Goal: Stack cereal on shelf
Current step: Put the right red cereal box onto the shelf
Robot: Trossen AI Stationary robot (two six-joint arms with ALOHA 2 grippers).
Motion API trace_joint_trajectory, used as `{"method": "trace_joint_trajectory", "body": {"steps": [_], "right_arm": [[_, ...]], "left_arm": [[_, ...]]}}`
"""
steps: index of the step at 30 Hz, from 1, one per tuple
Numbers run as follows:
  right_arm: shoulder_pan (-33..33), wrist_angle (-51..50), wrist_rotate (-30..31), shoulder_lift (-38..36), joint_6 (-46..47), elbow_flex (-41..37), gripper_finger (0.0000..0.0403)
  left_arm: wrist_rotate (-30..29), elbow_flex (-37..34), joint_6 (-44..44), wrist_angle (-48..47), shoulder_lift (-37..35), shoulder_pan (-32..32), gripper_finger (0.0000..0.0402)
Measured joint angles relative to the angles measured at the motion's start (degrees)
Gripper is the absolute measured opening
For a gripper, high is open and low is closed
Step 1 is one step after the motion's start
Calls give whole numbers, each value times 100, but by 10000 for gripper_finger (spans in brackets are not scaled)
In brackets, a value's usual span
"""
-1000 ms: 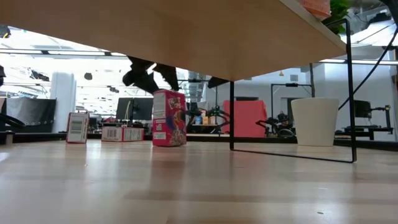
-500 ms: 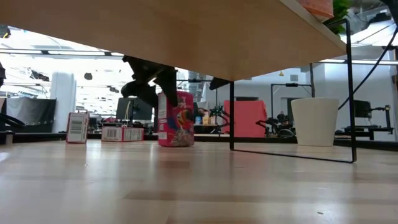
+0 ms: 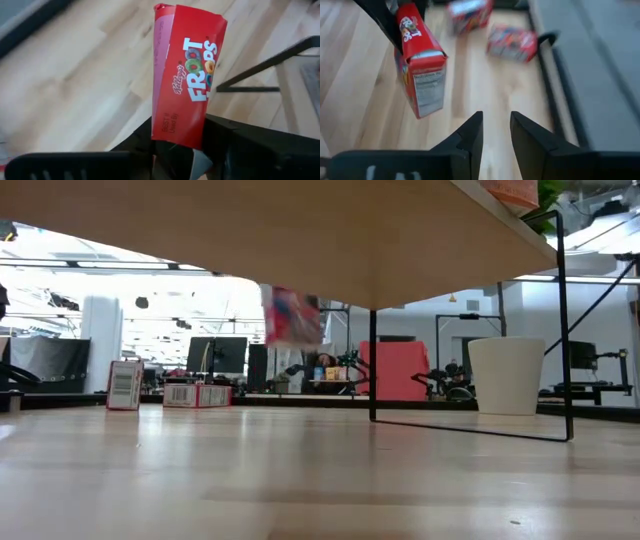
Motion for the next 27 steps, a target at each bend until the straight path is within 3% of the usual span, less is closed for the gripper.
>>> {"method": "trace_joint_trajectory", "body": {"steps": [4, 9, 16, 22, 27], "right_arm": [[198, -31, 174, -657, 252, 2, 118], [672, -111, 318, -1399, 737, 2, 118], [2113, -488, 697, -2328, 1338, 2, 118], [4003, -624, 1925, -2613, 2832, 4, 110], [5719, -1243, 3639, -2367, 4223, 1, 70]], "left_arm": [[-146, 593, 264, -564, -214, -34, 90], [97, 1281, 270, -1287, -511, -119, 90], [770, 2081, 271, -1896, -1067, -559, 91], [949, 2543, 34, -1841, -1563, -1070, 91], [651, 2635, -5, -1828, -1872, -1510, 91]]}}
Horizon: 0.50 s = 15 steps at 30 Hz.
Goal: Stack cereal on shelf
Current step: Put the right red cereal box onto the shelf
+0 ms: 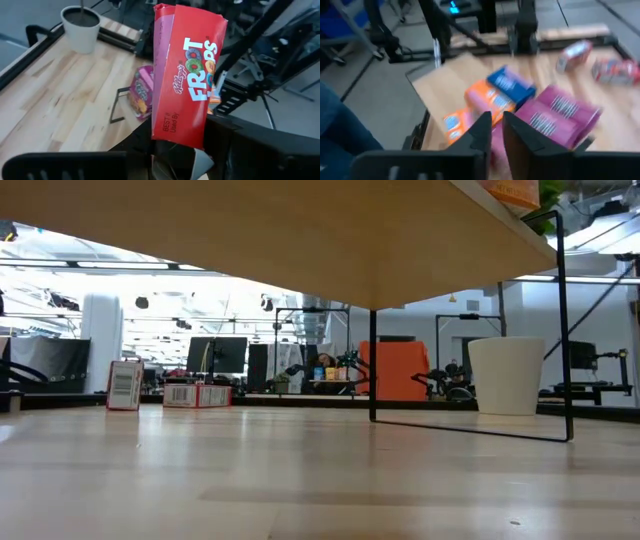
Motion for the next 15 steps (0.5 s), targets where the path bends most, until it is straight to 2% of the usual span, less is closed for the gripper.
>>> {"method": "trace_joint_trajectory", "body": {"steps": [3, 6, 11, 15], "right_arm": [[872, -152, 830, 313, 866, -9, 40], [1462, -167, 1430, 684, 1575, -5, 12], [1734, -159, 1473, 1334, 2347, -5, 26], [1722, -214, 1455, 1667, 2328, -7, 33]], "left_arm": [[-45, 0, -12, 3, -75, -209, 91], [-21, -2, -113, -10, -86, -458, 91], [-80, -86, -420, 1, -27, -974, 91], [-498, -209, -871, 6, 54, -1436, 91]]}}
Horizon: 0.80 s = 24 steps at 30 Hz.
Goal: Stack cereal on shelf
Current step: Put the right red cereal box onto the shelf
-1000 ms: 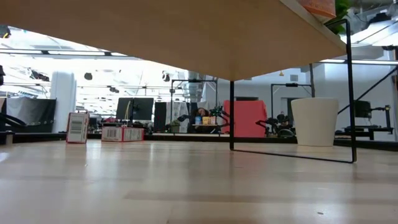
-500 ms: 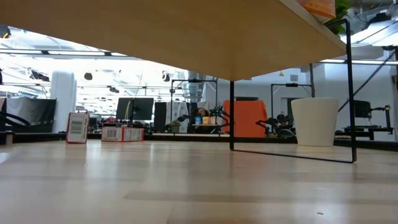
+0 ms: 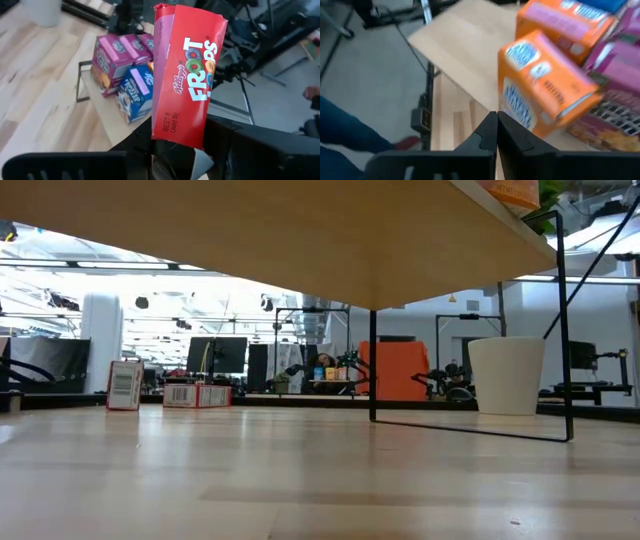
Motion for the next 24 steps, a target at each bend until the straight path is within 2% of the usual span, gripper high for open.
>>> {"method": "trace_joint_trajectory", "body": {"steps": [6, 11, 16, 24], "right_arm": [[-166, -382, -20, 84, -102, 1, 11], [-268, -569, -184, 84, -286, 2, 23], [-317, -579, -213, 84, -615, 2, 37], [-547, -458, -306, 84, -1096, 2, 14]], "left_arm": [[-866, -80, -494, -8, 345, -680, 91], [-1226, -80, -727, 8, 785, -988, 91], [-1261, -82, -961, 14, 1193, -1137, 91], [-1260, -82, -1261, 11, 1470, -1286, 91]]}}
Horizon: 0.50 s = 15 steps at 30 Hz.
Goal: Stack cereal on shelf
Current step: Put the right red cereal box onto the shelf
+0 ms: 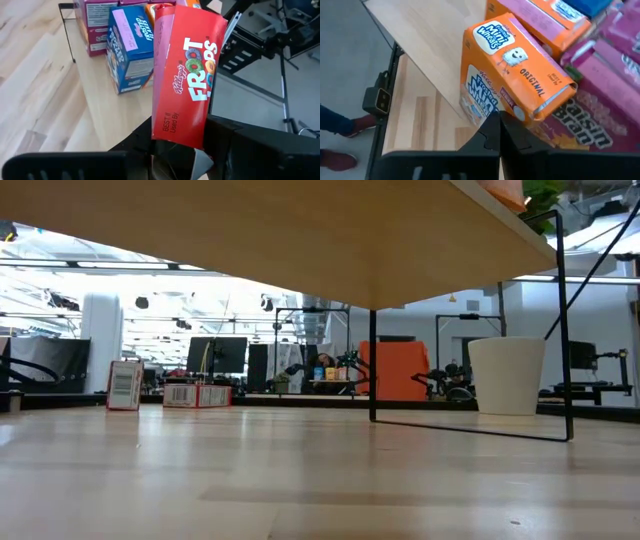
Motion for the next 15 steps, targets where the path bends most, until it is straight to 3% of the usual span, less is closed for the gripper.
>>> {"method": "trace_joint_trajectory", "body": {"steps": [7, 15], "right_arm": [[27, 214, -19, 0, -209, 5, 32], [418, -637, 140, 0, 622, 7, 12]], "left_arm": [[-110, 0, -122, 2, -4, -6, 91], [-195, 0, -107, -1, -4, -5, 91]]}}
